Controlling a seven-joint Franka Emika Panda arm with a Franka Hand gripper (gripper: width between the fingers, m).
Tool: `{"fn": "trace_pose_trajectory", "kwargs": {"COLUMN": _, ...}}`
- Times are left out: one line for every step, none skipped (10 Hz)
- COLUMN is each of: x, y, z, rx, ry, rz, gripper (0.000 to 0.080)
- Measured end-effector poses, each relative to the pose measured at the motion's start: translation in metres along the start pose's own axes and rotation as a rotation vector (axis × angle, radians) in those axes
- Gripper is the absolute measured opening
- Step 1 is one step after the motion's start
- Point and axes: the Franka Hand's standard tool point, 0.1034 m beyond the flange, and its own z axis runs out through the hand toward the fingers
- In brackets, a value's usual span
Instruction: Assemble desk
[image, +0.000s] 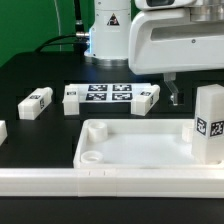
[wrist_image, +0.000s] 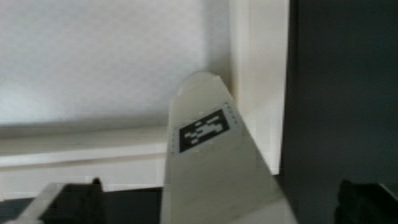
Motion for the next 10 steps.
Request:
{"fn": "trace_pose_trajectory", "kwargs": {"x": -0.0001, "y": -0.0003, "z": 0.0000, "rx": 0.000, "ry": 0.000, "rz": -0.048, "gripper": 0.0649}}
{"fn": "trace_pose_trajectory", "kwargs": {"x": -0.0003, "y": -0.0013, "z": 0.0000, "rx": 0.000, "ry": 0.000, "rz": -0.082, "gripper": 0.0649}}
{"fn": "trace_pose_trajectory", "kwargs": {"x": -0.0003, "y": -0.0009, "z": 0.0001, "rx": -0.001, "ry": 0.000, "rz": -0.162, "gripper": 0.0649}}
{"fn": "trace_pose_trajectory", "kwargs": {"x": -0.0002, "y": -0.0003, "z": 0.0001, "rx": 0.000, "ry": 0.000, "rz": -0.185, "gripper": 0.0523}}
{"fn": "trace_pose_trajectory", "kwargs": {"x": -0.0002, "y": -0.0006, "z": 0.0001, "rx": 0.000, "ry": -0.001, "rz": -0.176, "gripper": 0.0383}}
{"fn": "trace_pose_trajectory", "kwargs": {"x": -0.0001, "y": -0.0002, "z": 0.0000, "rx": 0.000, "ry": 0.000, "rz": -0.175, "gripper": 0.0287}}
{"fn": "trace_pose_trajectory", "kwargs": {"x": -0.0001, "y": -0.0002, "z": 0.0001, "rx": 0.000, "ry": 0.000, "rz": -0.162, "gripper": 0.0287}}
{"fn": "trace_pose_trajectory", "kwargs": {"x": -0.0001, "y": -0.0001, "z": 0.0000, "rx": 0.000, "ry": 0.000, "rz": -0.148, "gripper": 0.0288}}
{"fn": "trace_pose_trajectory", "kwargs": {"x": -0.0001, "y": 0.0000, "z": 0.0000, "rx": 0.000, "ry": 0.000, "rz": -0.148, "gripper": 0.0288}}
{"fn": "trace_pose_trajectory", "kwargs": {"x": 0.0000, "y": -0.0001, "z": 0.0000, "rx": 0.001, "ry": 0.000, "rz": -0.074, "gripper": 0.0288}}
